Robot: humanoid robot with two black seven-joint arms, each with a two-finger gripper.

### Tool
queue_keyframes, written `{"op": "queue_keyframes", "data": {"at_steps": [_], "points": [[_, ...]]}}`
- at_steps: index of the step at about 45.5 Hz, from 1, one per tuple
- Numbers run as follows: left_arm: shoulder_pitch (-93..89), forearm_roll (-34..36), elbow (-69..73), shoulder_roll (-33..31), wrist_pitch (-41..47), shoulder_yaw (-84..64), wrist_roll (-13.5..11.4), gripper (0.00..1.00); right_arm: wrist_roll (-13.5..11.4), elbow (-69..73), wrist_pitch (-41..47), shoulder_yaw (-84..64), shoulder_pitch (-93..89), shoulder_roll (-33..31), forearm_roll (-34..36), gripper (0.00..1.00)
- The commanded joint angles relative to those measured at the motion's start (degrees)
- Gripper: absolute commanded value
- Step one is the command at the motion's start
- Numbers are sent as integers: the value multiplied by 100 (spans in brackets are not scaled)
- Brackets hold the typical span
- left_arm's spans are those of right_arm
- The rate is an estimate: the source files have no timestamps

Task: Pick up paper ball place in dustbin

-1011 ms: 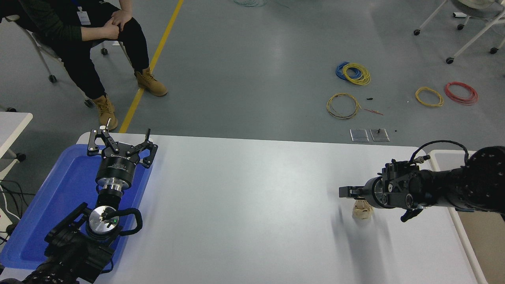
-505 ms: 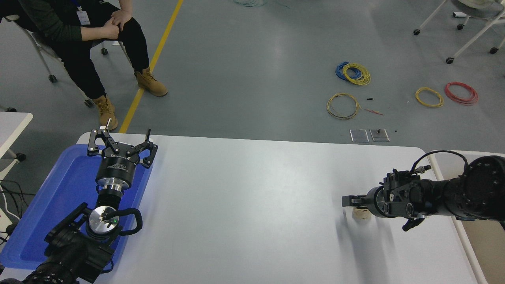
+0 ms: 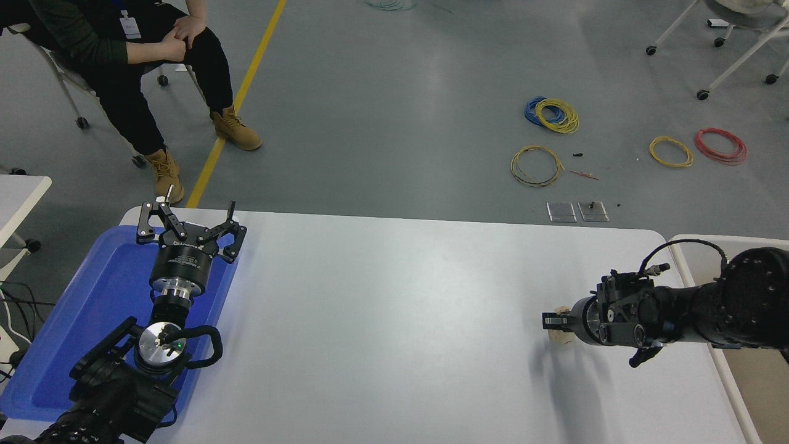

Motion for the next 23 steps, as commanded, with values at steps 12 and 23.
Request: {"op": "queue_keyframes", "data": {"at_steps": [12,23], "points": [[0,-2,0,3,0,0,0,100,-6,707,237,-168,1015,-496,-82,0],[0,-2,0,3,0,0,0,100,-24,1753,799,-177,2201,-997,-73,0]]}}
